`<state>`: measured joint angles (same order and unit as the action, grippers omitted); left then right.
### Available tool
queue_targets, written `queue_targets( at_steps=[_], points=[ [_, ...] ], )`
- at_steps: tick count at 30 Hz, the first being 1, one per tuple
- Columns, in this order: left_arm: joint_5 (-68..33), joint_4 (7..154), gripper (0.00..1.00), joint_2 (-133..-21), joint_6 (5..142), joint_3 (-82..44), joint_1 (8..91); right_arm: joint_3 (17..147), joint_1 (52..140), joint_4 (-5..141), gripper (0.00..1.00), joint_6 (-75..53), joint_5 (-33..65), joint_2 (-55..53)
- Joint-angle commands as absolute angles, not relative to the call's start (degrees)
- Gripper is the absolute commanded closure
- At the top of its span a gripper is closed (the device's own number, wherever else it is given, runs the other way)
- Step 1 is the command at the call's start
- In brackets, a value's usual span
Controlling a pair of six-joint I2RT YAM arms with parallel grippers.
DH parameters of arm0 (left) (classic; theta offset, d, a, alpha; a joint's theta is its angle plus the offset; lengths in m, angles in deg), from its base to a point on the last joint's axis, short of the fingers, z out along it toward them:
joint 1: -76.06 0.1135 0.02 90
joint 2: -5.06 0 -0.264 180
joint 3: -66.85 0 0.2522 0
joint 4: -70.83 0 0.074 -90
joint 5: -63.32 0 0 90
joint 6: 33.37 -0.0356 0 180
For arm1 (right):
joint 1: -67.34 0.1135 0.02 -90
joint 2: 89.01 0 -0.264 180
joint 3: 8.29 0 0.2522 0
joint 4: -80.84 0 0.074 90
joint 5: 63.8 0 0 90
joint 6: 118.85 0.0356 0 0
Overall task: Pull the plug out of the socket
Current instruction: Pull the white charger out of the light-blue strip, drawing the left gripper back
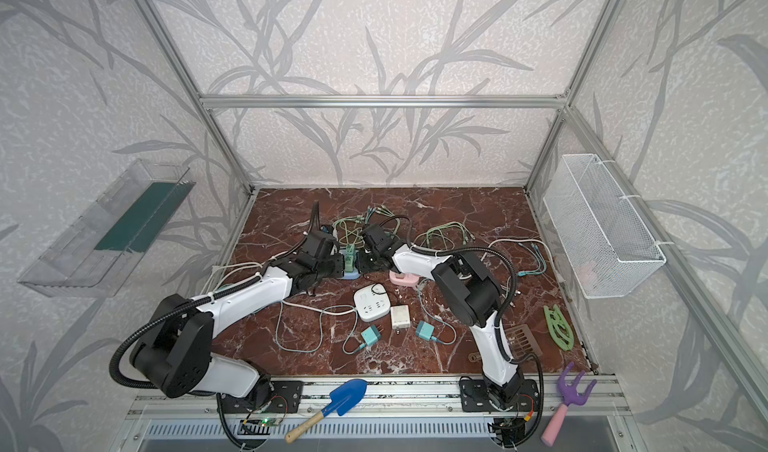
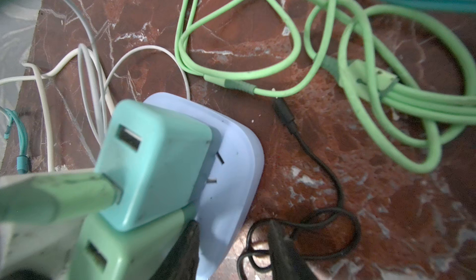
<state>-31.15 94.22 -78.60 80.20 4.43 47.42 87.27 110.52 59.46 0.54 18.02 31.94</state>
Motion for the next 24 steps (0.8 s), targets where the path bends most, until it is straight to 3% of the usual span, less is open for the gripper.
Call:
queue_targets(
  at_steps=[1,24],
  points=[
    [-29.7,92.5,0.77,-75.1,81.1,1.0,47.0,85.9,111.3,50.6,0.56,-1.8,21.9,35.3],
    [-31.0,92.0,0.77,-75.9,81.0,1.6,46.9,89.1,112.7,44.9,0.55,-7.5,25.8,36.8]
  ],
)
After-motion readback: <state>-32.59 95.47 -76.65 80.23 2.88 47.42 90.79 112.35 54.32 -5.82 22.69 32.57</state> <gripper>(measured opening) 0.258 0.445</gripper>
